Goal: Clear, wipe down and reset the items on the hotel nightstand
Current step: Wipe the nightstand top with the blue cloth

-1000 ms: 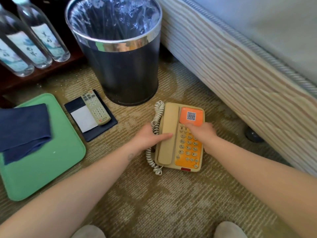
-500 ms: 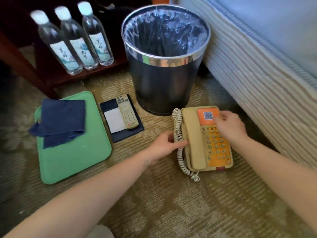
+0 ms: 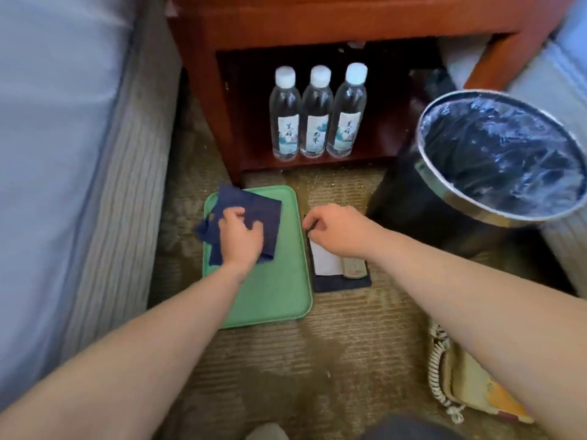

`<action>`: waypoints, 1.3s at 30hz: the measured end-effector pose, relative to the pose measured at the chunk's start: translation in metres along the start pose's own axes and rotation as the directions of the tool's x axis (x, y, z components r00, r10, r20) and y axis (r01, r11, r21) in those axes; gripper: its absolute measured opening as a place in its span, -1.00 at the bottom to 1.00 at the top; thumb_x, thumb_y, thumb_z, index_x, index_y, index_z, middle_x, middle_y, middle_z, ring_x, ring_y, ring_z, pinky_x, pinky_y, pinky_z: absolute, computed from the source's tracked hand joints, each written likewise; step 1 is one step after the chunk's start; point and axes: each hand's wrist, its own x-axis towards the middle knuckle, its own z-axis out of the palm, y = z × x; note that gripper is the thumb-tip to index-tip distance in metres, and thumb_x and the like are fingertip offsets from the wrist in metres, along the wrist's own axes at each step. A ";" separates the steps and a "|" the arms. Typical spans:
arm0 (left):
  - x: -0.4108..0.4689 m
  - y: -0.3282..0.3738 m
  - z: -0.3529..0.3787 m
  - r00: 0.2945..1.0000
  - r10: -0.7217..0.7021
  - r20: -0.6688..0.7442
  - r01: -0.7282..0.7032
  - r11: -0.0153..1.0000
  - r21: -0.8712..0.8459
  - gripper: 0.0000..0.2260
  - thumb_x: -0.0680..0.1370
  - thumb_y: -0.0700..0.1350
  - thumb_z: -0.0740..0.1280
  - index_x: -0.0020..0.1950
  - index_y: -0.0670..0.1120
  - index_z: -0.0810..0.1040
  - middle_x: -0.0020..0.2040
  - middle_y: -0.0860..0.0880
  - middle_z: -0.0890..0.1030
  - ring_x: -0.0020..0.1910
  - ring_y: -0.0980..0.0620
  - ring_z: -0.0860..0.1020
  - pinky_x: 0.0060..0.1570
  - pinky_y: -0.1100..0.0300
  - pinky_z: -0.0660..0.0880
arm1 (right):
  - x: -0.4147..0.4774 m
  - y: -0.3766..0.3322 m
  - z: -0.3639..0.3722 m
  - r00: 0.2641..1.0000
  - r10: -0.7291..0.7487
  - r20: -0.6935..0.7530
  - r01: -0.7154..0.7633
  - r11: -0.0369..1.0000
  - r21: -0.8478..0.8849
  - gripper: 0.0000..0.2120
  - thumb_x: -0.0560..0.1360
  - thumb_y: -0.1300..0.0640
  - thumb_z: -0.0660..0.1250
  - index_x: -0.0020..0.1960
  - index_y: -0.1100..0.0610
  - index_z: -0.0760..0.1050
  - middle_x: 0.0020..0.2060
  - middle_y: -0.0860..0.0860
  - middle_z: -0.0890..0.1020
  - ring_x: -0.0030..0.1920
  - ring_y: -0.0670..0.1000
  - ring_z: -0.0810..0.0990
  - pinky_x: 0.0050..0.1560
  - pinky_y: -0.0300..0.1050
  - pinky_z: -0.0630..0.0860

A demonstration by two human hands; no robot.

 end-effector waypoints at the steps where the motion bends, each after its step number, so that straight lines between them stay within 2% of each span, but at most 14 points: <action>1: 0.008 -0.005 -0.006 0.998 -0.060 -0.021 0.061 0.997 0.056 -0.66 0.55 -0.19 0.34 0.30 -0.19 0.37 0.28 -0.20 0.42 0.25 -0.19 0.46 0.24 0.00 0.40 | 0.012 -0.009 -0.001 0.999 0.028 0.022 -0.028 0.999 0.016 -0.74 0.57 0.12 0.22 0.23 0.07 0.53 0.16 0.03 0.59 0.22 0.08 0.51 0.11 -0.14 0.41; 6: 0.042 -0.034 -0.014 0.969 -0.246 0.022 0.238 0.953 0.186 -0.43 0.54 -0.15 0.34 0.47 -0.25 0.20 0.44 -0.27 0.30 0.45 -0.23 0.26 0.38 0.01 0.27 | 0.059 -0.003 0.038 0.991 0.127 0.042 -0.132 0.983 0.128 -0.71 0.54 0.15 0.24 0.24 0.03 0.51 0.19 0.11 0.59 0.20 0.14 0.54 0.18 -0.09 0.47; 10: 0.069 -0.064 -0.011 0.979 -0.187 0.085 0.136 0.898 0.418 -0.39 0.54 -0.06 0.34 0.52 -0.15 0.19 0.41 -0.22 0.35 0.39 -0.24 0.33 0.38 -0.01 0.28 | 0.096 0.012 0.082 0.993 0.104 0.062 -0.104 0.995 0.005 -0.57 0.53 0.18 0.26 0.39 0.12 0.34 0.30 0.18 0.47 0.31 0.20 0.46 0.27 -0.01 0.43; 12: 0.074 -0.073 -0.010 0.989 -0.137 0.060 0.097 0.893 0.439 -0.40 0.52 -0.06 0.36 0.50 -0.17 0.25 0.39 -0.20 0.40 0.38 -0.22 0.36 0.38 -0.01 0.31 | 0.110 0.009 0.101 0.998 0.040 0.048 -0.039 0.999 -0.015 -0.47 0.52 0.16 0.31 0.45 0.14 0.24 0.35 0.17 0.39 0.34 0.21 0.41 0.30 0.04 0.41; 15: 0.072 -0.080 -0.008 0.993 -0.107 0.058 0.068 0.883 0.465 -0.51 0.47 -0.07 0.41 0.33 -0.23 0.41 0.27 -0.23 0.49 0.29 -0.23 0.44 0.25 0.02 0.41 | 0.120 0.000 0.124 0.999 -0.040 0.024 0.041 0.998 -0.046 -0.35 0.50 0.08 0.37 0.48 0.09 0.15 0.41 0.13 0.24 0.37 0.19 0.32 0.30 0.03 0.39; 18: 0.066 -0.081 -0.008 0.986 -0.125 0.108 0.066 0.898 0.435 -0.83 0.47 -0.13 0.44 -0.17 -0.17 0.49 -0.06 -0.25 0.62 0.03 -0.24 0.58 -0.07 0.04 0.45 | 0.121 0.002 0.134 0.997 -0.074 -0.027 0.069 0.983 -0.173 -0.27 0.47 -0.03 0.41 0.50 0.03 0.10 0.41 0.13 0.20 0.37 0.19 0.26 0.25 0.03 0.38; 20: 0.058 -0.079 -0.009 0.983 -0.117 0.143 0.056 0.927 0.372 -0.71 0.49 -0.16 0.44 -0.39 -0.06 0.44 -0.32 -0.12 0.59 -0.13 -0.19 0.60 -0.22 0.09 0.37 | 0.118 0.005 0.133 0.993 -0.109 -0.039 0.095 0.961 -0.259 -0.25 0.45 -0.13 0.40 0.51 -0.02 0.12 0.38 0.13 0.22 0.35 0.19 0.26 0.27 0.04 0.34; 23: 0.050 -0.073 -0.020 0.988 -0.074 0.139 0.029 0.952 0.305 -0.68 0.52 -0.10 0.42 -0.41 -0.01 0.45 -0.40 0.05 0.52 -0.17 -0.13 0.59 -0.21 0.13 0.34 | 0.116 0.007 0.134 0.983 -0.150 -0.102 0.116 0.951 -0.288 -0.51 0.53 -0.12 0.28 0.44 -0.09 0.33 0.29 0.09 0.34 0.31 0.17 0.30 0.26 0.02 0.33; 25: 0.049 -0.064 -0.034 0.995 -0.001 0.100 -0.029 0.953 0.301 -0.68 0.54 -0.07 0.40 -0.40 -0.03 0.44 -0.39 0.01 0.52 -0.21 -0.12 0.57 -0.24 0.12 0.32 | 0.118 0.002 0.129 0.974 -0.174 -0.147 0.149 0.975 -0.163 -0.66 0.58 -0.04 0.20 0.34 -0.09 0.47 0.20 0.09 0.45 0.24 0.17 0.40 0.18 0.00 0.40; 28: 0.051 -0.048 -0.056 0.993 0.117 -0.006 -0.111 0.954 0.279 -0.65 0.55 -0.03 0.38 -0.39 -0.06 0.39 -0.38 -0.05 0.48 -0.27 -0.08 0.48 -0.31 0.12 0.26 | 0.124 -0.006 0.114 0.975 -0.180 -0.127 0.199 0.969 0.149 -0.75 0.60 0.07 0.20 0.21 -0.04 0.56 0.10 0.11 0.60 0.13 0.18 0.54 0.04 -0.05 0.47; 31: 0.049 -0.029 -0.073 0.979 0.195 -0.063 -0.177 0.959 0.223 -0.62 0.52 0.03 0.42 -0.39 -0.05 0.35 -0.38 0.00 0.44 -0.30 0.01 0.44 -0.27 0.25 0.30 | 0.119 -0.009 0.085 0.978 -0.198 -0.067 0.207 0.869 0.449 -0.72 0.58 0.10 0.21 0.23 -0.03 0.59 0.11 0.00 0.67 0.16 0.03 0.59 0.18 -0.13 0.47; 33: 0.047 -0.016 -0.082 0.965 0.260 -0.007 -0.258 0.959 0.121 -0.60 0.45 0.15 0.45 -0.39 -0.04 0.37 -0.40 0.05 0.47 -0.33 0.10 0.44 -0.23 0.21 0.33 | 0.114 -0.006 0.066 0.969 -0.211 -0.125 0.245 0.807 0.537 -0.72 0.58 0.16 0.21 0.20 0.05 0.62 0.10 0.00 0.67 0.17 0.02 0.60 0.26 0.01 0.48; 35: 0.043 0.003 -0.087 0.933 0.344 0.106 -0.351 0.934 0.061 -0.62 0.33 0.30 0.38 -0.35 0.02 0.41 -0.45 0.10 0.43 -0.40 0.18 0.36 -0.29 0.19 0.30 | 0.104 -0.005 0.042 0.973 -0.137 -0.186 0.226 0.736 0.638 -0.74 0.59 0.25 0.20 0.11 0.09 0.64 0.04 0.07 0.69 0.09 0.06 0.62 0.19 0.11 0.54; 39: 0.034 0.046 -0.080 0.847 0.494 0.199 -0.503 0.864 -0.002 -0.58 0.25 0.29 0.42 -0.28 0.01 0.34 -0.45 0.13 0.37 -0.42 0.22 0.27 -0.37 0.26 0.22 | 0.078 -0.016 -0.004 0.950 -0.003 -0.312 0.244 0.632 0.735 -0.77 0.58 0.27 0.20 -0.08 0.19 0.64 -0.15 0.06 0.68 -0.09 -0.04 0.57 -0.03 -0.10 0.50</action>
